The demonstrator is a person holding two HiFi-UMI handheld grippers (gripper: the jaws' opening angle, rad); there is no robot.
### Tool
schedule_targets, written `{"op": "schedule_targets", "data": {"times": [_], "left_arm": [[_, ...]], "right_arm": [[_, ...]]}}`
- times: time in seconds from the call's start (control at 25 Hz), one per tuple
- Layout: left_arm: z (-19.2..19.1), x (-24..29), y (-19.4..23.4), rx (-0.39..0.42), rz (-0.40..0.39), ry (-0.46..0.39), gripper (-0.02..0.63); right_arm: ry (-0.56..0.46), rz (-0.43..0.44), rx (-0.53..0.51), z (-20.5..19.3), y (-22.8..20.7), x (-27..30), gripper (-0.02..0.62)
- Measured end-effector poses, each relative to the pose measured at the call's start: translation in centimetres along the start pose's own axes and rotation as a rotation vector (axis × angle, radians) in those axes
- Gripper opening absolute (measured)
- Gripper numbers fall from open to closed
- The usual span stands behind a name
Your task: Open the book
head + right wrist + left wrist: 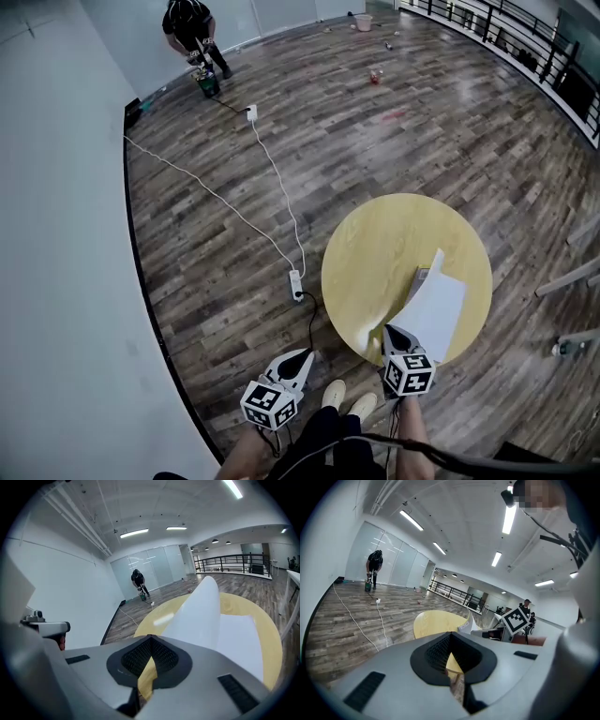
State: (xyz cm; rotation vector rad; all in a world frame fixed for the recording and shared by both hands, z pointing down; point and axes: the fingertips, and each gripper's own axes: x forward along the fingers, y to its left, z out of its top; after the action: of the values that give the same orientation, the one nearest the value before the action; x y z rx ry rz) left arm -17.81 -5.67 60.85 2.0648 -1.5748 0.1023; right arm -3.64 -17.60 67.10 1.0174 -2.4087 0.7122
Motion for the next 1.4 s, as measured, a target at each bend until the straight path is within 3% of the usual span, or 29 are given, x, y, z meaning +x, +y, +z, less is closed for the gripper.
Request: {"op": "schedule_targets", "data": {"times": [0.6,1.4], "left_arm": [[-1.3,-2.7,6.7,-0.075,0.121,-0.002,-0.002],[-5.5,-4.3,10.9,-0.182,0.211,0.031,-0.002]], "right_arm": [[0.108,0.112,-0.075,-1.5,5.7,7.4,0.003],[0.237,0.136,-0.099,-5.1,6.1,12.2,0.003]]}}
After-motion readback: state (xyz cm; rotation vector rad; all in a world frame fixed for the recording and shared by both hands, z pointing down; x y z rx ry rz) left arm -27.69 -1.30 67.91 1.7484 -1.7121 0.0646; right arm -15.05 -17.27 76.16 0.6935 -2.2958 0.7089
